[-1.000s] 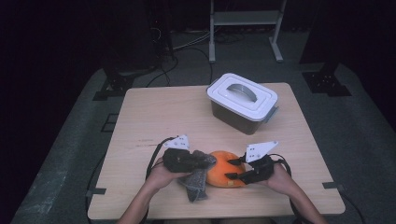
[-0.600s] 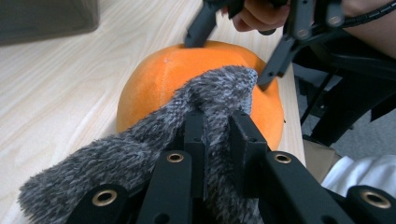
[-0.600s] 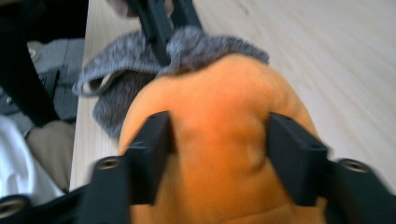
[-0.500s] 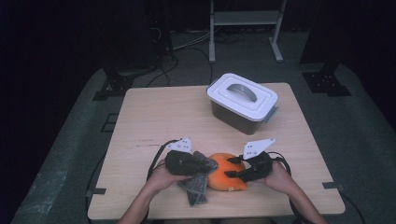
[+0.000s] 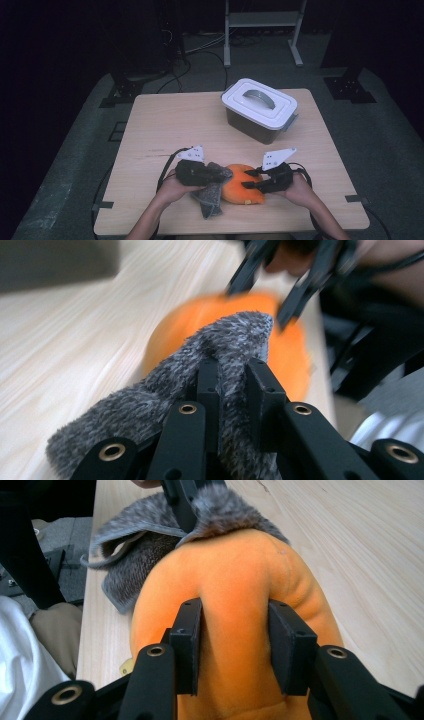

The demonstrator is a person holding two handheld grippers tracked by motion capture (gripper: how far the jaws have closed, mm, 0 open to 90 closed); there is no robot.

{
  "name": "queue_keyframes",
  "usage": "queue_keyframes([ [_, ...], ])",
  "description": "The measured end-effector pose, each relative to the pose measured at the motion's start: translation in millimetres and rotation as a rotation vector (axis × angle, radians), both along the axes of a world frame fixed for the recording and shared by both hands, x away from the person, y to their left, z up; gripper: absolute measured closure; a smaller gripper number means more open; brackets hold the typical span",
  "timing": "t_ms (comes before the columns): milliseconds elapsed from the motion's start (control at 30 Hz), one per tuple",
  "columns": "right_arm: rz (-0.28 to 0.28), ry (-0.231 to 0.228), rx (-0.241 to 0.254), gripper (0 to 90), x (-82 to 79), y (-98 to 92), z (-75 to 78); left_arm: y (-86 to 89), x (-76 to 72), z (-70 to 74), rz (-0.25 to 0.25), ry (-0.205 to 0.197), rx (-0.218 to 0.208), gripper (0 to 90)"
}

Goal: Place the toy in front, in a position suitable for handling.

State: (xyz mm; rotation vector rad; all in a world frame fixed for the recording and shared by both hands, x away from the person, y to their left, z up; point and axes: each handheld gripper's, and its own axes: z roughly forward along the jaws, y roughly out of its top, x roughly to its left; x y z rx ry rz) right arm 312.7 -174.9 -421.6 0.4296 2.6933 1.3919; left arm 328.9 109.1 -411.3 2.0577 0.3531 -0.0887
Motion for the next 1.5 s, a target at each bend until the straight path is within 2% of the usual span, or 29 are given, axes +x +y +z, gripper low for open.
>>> queue_keyframes([
  [33, 0.002, -0.008, -0.002, 59.3, -0.8, 2.1, 0.0, -6.3, -3.6, 4.0, -0.017, -0.019, 0.005, 78.5],
  [167, 0.007, -0.014, -0.011, 59.3, -0.8, 1.9, 0.9, -7.0, -2.8, 2.6, -0.01, -0.02, 0.023, 78.5],
  [300, 0.006, -0.004, 0.0, 59.1, 0.7, -0.5, 0.7, 0.5, 2.0, -1.0, 0.042, -0.015, 0.074, 78.7],
  [333, 0.009, -0.005, 0.002, 58.9, 0.6, 0.1, 0.5, 4.7, 4.9, -3.5, 0.062, -0.004, 0.077, 78.6],
  [433, 0.008, -0.013, 0.003, 58.7, -0.5, 1.7, 0.4, 5.6, 5.6, -4.6, 0.066, 0.005, 0.068, 78.6],
  [500, 0.011, -0.027, -0.002, 58.3, -2.0, 4.4, 0.8, 3.5, 4.5, -2.6, 0.058, -0.008, 0.059, 78.6],
  [533, 0.023, -0.045, -0.008, 58.0, -3.5, 7.9, 1.2, 0.8, 1.9, 1.3, 0.039, -0.012, 0.024, 78.6],
  [567, 0.033, -0.057, -0.009, 57.8, -4.4, 9.7, 1.2, -0.5, 0.9, 2.9, 0.029, -0.011, 0.011, 78.5],
  [700, 0.048, -0.075, -0.02, 55.1, -7.5, 14.5, 2.2, -4.9, -2.2, 5.6, 0.016, -0.023, 0.018, 78.5],
  [767, 0.045, -0.072, -0.013, 51.8, -6.7, 13.6, 2.8, -3.0, 0.1, 2.8, 0.026, -0.02, 0.042, 78.6],
  [800, 0.024, -0.052, 0.011, 42.9, -5.3, 11.5, 5.4, -1.8, 1.0, 1.1, 0.032, -0.023, 0.056, 78.7],
  [867, 0.009, -0.041, 0.014, 36.3, -2.8, 8.8, 9.5, 5.5, 5.7, -5.1, 0.053, 0.003, 0.061, 78.7],
  [900, -0.001, -0.037, 0.017, 34.0, -1.2, 6.9, 10.9, 8.0, 7.3, -6.6, 0.057, 0.001, 0.071, 78.7],
  [1133, -0.001, 0.016, 0.014, 28.7, 3.1, -13.1, 10.4, 12.5, 9.8, -10.5, 0.068, 0.01, 0.085, 78.6],
  [1233, -0.002, 0.05, 0.024, 30.6, 4.8, -16.9, 4.7, 11.3, 9.5, -9.6, 0.067, 0.009, 0.085, 78.6],
  [1267, 0.002, 0.05, 0.024, 35.0, 5.0, -15.8, 3.0, 10.9, 8.8, -8.4, 0.066, 0.004, 0.084, 78.6],
  [1333, -0.003, 0.038, 0.016, 49.0, 4.0, -12.6, 2.8, 9.7, 5.4, -2.7, 0.072, -0.024, 0.074, 78.6],
  [1367, -0.003, 0.038, 0.016, 49.0, 4.0, -12.6, 2.8, 9.7, 5.4, -2.7, 0.072, -0.024, 0.074, 78.6],
  [1400, -0.029, 0.032, 0.046, 56.0, 5.0, -10.8, 6.0, 8.6, 2.2, 6.3, 0.058, -0.038, 0.038, 78.6],
  [1433, -0.041, 0.026, 0.059, 58.7, 5.2, -9.6, 8.1, 7.0, 0.0, 11.2, 0.051, -0.044, 0.017, 78.6],
  [1500, -0.054, 0.008, 0.064, 59.6, 4.8, -4.7, 11.7, 1.7, -4.5, 17.6, 0.032, -0.063, 0.018, 78.6],
])
